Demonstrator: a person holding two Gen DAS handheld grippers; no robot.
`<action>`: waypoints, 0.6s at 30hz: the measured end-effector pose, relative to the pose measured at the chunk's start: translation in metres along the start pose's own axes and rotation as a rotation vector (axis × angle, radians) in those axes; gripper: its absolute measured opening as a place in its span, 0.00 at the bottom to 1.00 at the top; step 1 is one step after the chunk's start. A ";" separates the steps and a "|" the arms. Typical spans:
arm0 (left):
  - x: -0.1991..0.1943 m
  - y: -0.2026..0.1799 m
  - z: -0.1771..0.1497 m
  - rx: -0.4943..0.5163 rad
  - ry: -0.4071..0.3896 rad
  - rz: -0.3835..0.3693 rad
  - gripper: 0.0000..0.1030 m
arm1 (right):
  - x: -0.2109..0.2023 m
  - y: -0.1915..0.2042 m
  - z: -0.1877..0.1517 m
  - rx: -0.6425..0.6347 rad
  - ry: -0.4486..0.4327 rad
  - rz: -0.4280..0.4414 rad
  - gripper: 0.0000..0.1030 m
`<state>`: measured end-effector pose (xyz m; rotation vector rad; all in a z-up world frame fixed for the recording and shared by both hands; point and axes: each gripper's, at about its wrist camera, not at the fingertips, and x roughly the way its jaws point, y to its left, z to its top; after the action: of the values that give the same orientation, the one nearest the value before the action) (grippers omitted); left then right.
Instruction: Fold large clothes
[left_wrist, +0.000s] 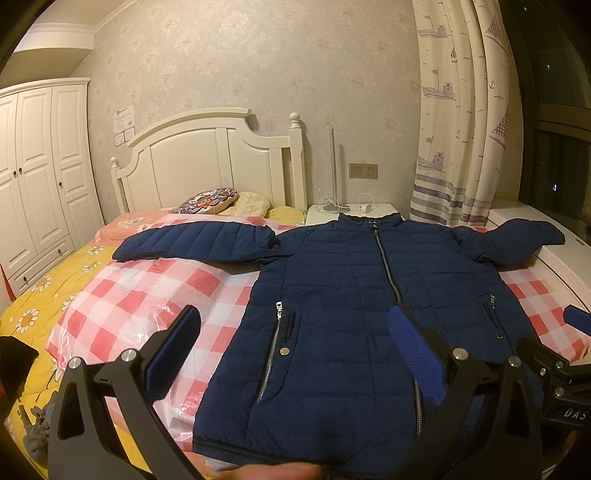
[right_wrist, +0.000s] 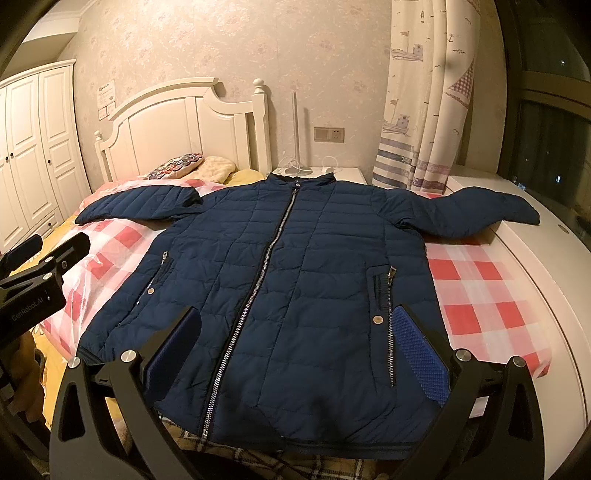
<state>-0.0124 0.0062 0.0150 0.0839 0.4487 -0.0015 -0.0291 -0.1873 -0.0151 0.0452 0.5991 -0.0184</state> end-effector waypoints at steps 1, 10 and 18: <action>0.000 -0.001 0.000 0.000 0.001 0.000 0.98 | 0.000 0.000 0.000 0.000 0.000 0.000 0.96; 0.023 -0.010 -0.010 0.018 0.045 -0.062 0.98 | 0.012 -0.001 -0.004 -0.001 0.020 0.012 0.96; 0.189 -0.032 -0.023 0.108 0.439 -0.224 0.98 | 0.095 -0.063 0.000 0.096 0.198 0.044 0.96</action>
<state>0.1474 -0.0204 -0.0900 0.1409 0.8953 -0.2311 0.0472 -0.2502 -0.0708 0.1552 0.7953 0.0002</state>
